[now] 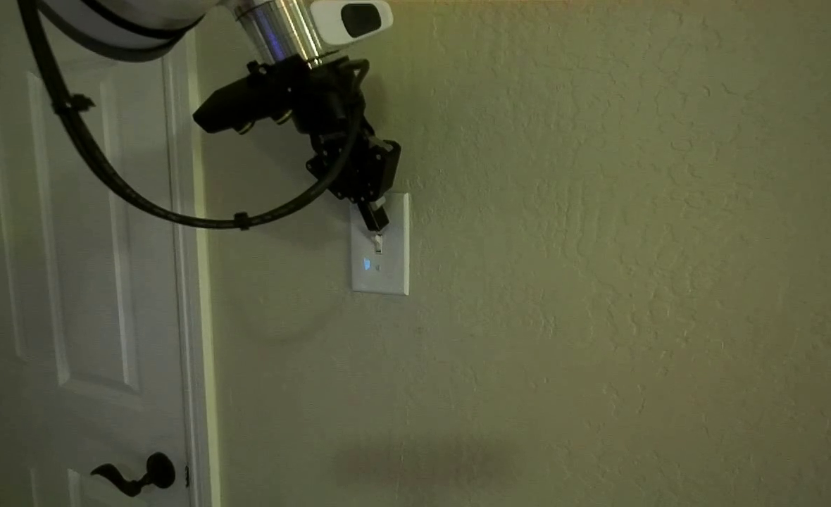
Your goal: Switch off the light
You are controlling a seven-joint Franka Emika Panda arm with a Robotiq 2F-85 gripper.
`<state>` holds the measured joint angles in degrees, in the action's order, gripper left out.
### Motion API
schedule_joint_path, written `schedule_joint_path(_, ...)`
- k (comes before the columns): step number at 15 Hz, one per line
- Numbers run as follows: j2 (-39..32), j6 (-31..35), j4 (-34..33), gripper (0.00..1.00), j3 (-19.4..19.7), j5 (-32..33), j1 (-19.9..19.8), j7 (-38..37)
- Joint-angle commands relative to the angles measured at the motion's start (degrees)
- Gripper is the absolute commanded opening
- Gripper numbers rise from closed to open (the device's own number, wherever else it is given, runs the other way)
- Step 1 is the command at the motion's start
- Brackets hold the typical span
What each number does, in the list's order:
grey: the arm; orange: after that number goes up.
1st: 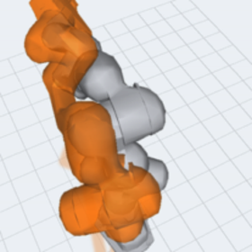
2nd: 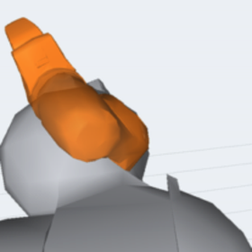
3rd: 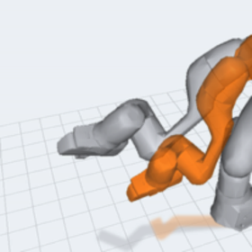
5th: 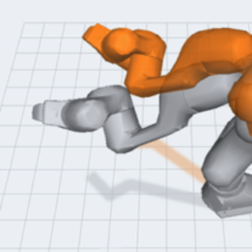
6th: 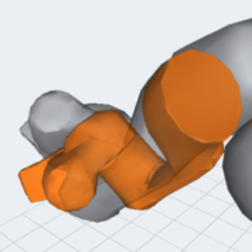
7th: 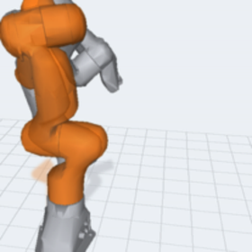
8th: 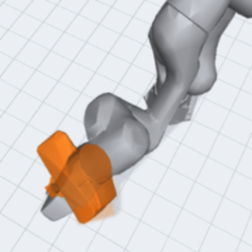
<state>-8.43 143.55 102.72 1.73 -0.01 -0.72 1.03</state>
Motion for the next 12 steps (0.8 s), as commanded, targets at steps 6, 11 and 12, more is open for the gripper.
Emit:
schedule_joint_path(6,-1.7,-1.0,-0.5,0.06,-0.6,-3.4,-0.4,-0.5)
schedule_joint_path(11,-2.3,-2.1,0.3,0.07,-0.2,-2.5,-0.6,-0.6)
schedule_joint_path(12,-2.4,-2.4,0.7,0.06,-0.1,-2.3,-0.6,-0.7)
